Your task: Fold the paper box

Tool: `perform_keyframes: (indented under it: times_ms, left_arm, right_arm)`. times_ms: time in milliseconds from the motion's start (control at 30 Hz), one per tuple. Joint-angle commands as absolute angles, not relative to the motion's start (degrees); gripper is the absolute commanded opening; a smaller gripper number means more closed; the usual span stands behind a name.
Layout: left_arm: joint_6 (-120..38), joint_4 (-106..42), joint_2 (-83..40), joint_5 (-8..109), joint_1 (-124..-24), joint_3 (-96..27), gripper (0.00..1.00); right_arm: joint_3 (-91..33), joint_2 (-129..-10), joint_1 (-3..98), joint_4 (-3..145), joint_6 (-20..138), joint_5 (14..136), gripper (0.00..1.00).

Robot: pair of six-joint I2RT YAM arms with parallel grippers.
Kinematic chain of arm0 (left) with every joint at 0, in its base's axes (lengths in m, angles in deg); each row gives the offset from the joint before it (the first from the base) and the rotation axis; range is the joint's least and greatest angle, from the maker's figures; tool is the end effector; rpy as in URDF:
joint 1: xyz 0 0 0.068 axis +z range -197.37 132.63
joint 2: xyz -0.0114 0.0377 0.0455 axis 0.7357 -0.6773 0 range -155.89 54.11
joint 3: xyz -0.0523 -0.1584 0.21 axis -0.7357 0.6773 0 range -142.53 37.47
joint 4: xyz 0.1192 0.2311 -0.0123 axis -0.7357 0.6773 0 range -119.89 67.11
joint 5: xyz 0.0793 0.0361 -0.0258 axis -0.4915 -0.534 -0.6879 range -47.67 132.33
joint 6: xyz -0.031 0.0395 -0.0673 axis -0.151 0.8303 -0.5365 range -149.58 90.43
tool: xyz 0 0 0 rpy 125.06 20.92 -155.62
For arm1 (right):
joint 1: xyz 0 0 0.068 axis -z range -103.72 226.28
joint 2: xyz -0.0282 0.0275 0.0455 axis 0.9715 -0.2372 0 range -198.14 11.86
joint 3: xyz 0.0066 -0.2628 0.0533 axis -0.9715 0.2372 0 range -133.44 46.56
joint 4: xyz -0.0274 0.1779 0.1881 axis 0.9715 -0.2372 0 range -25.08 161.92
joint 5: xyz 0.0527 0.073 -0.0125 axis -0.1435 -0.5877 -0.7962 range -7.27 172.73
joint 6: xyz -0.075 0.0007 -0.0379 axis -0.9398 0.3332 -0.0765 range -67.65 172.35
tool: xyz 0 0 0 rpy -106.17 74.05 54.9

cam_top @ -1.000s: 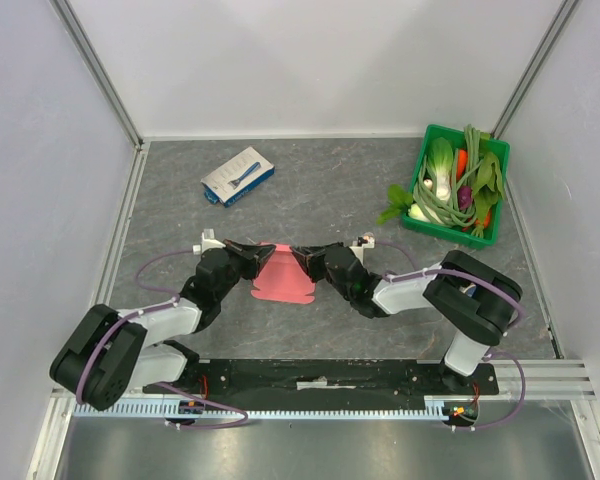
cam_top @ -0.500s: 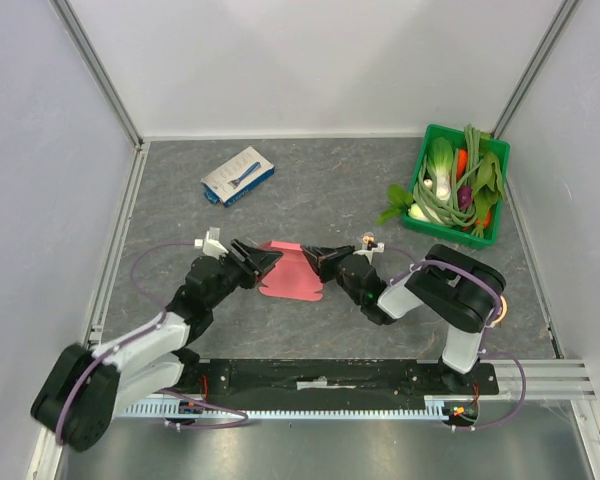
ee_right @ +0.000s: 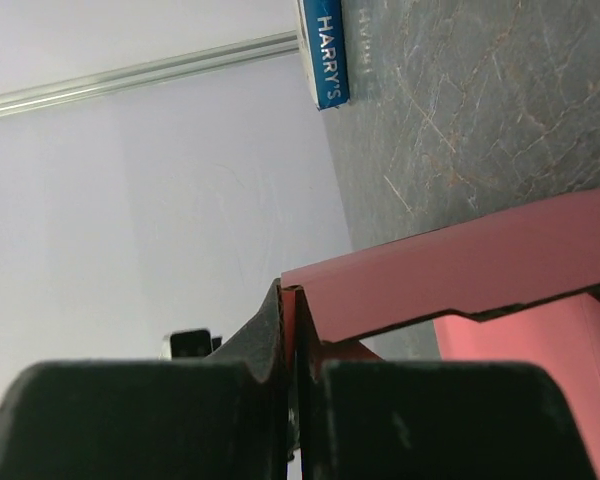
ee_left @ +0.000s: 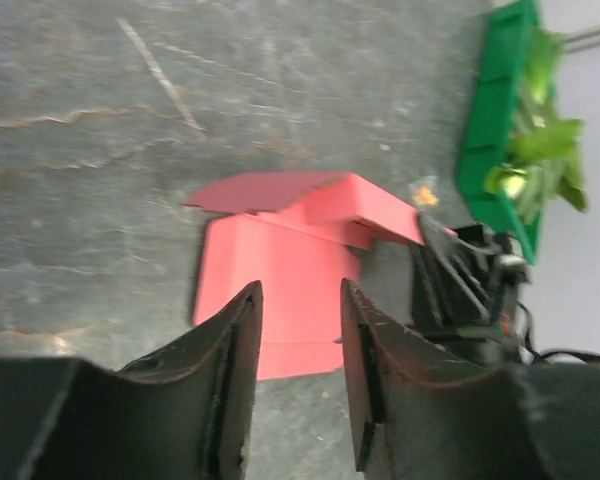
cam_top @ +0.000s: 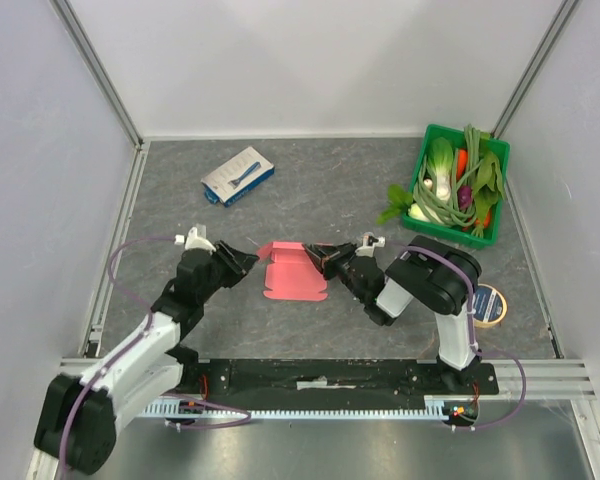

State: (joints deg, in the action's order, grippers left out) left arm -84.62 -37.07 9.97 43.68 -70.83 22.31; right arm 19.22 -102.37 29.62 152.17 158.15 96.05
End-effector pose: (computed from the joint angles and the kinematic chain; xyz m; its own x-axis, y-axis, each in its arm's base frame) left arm 0.1950 -0.0865 0.1737 -0.5379 -0.6598 -0.5247 -0.0397 0.6415 -0.7661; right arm 0.2485 0.2388 0.0928 -0.5083 0.8257 0.2447 0.2263 -0.1461 0.9630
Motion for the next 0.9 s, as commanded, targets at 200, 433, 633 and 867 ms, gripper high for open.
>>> perform_keyframes:
  times_ms: [200,433,633,867]
  left_arm:
    - [-77.2,-41.5,-8.8,47.1,-63.5,14.0,0.32]
    - [-72.2,-41.8,-22.5,50.1,-63.3,6.6,0.28]
    - [-71.1,-42.9,-28.8,58.6,-63.4,3.9,0.27]
    - [-72.4,-46.8,-26.1,64.8,-63.7,5.6,0.24]
  right_arm:
    - [20.1,-103.8,31.7,148.5,150.1,94.4,0.00]
    - [18.8,-102.7,31.8,146.4,148.9,94.4,0.00]
    - [18.7,-102.8,31.8,146.3,148.4,94.6,0.00]
    - [19.0,-102.3,31.8,146.0,148.2,94.9,0.00]
